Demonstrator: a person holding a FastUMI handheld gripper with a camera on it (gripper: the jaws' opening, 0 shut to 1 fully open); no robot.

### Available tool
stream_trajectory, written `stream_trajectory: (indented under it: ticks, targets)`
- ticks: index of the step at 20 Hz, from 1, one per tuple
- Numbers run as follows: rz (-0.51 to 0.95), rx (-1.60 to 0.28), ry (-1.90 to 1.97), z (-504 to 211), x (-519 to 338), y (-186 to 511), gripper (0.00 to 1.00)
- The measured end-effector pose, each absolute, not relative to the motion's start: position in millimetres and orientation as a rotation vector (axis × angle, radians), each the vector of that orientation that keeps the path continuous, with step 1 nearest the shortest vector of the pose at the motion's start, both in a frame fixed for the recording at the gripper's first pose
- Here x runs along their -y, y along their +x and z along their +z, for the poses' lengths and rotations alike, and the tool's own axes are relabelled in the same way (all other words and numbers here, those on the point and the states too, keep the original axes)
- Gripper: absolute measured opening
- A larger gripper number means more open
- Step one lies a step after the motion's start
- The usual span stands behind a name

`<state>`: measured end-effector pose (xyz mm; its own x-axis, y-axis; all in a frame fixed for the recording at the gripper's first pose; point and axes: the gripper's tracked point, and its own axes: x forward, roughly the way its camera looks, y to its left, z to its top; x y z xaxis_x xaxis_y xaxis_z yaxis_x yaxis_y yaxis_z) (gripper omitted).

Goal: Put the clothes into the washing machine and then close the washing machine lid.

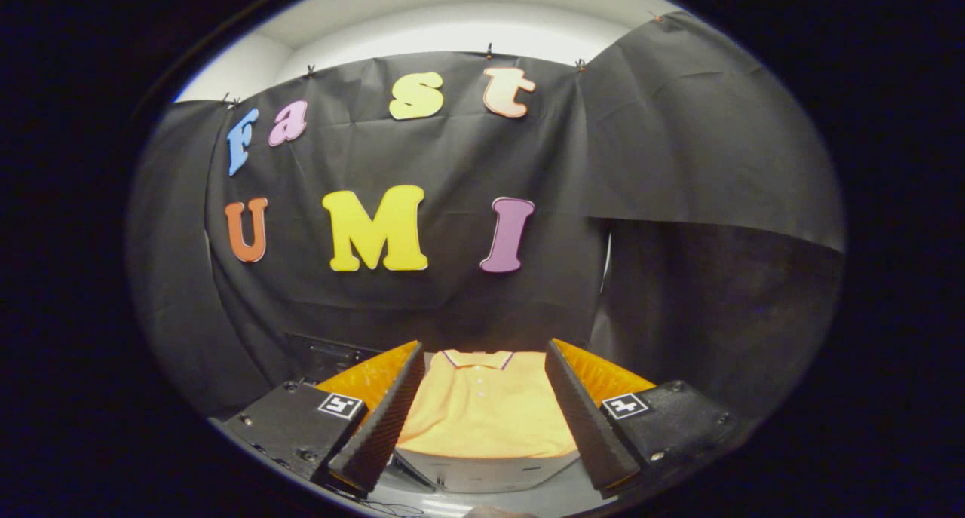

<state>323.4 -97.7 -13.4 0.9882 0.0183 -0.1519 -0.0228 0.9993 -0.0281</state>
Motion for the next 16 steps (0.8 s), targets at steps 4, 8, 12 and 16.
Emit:
stream_trajectory:
  ticks: [4,8,12,16]
  targets:
    - [0.042,-0.227,-0.022,-41.4,98.5,393.2,1.00]
    - [0.053,-0.331,-0.001,-77.0,94.7,450.3,1.00]
    - [0.044,-0.414,-0.005,-109.9,93.6,490.5,1.00]
    - [0.033,-0.526,0.031,-148.4,90.8,519.9,1.00]
